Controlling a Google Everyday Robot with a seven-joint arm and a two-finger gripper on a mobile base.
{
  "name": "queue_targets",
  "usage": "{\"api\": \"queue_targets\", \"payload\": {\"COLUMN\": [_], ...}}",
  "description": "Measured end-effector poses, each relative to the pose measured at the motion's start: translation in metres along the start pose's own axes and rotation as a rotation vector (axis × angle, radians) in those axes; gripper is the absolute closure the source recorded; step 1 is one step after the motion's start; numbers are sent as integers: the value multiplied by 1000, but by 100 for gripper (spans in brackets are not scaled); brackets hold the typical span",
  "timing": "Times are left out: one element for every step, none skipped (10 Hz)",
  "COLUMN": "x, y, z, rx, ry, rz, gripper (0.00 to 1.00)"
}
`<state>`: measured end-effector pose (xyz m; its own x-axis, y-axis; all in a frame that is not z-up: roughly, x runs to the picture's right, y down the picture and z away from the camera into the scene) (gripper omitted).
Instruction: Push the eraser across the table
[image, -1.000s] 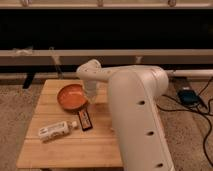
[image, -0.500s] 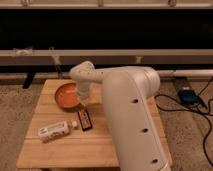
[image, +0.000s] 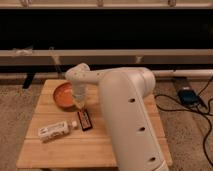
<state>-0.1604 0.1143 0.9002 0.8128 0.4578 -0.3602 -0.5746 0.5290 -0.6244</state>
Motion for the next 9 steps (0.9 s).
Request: {"api": "queue_targets", "payload": {"x": [0,2,5,10,15,22,27,34,42], "y": [4,7,8,8,8,9,9,9,10], "z": [2,4,5,7,8,8,9,11,11], "rx": [-5,-9,-13,-15,-19,-22,-25,-28,-31], "ry": [4,11,19,26,34,42,50,58,65], "rz": [-10,-16,-17,-16,-14,-13,-11,-4,3], "gripper": [100,100,100,100,100,100,100,100,100]}}
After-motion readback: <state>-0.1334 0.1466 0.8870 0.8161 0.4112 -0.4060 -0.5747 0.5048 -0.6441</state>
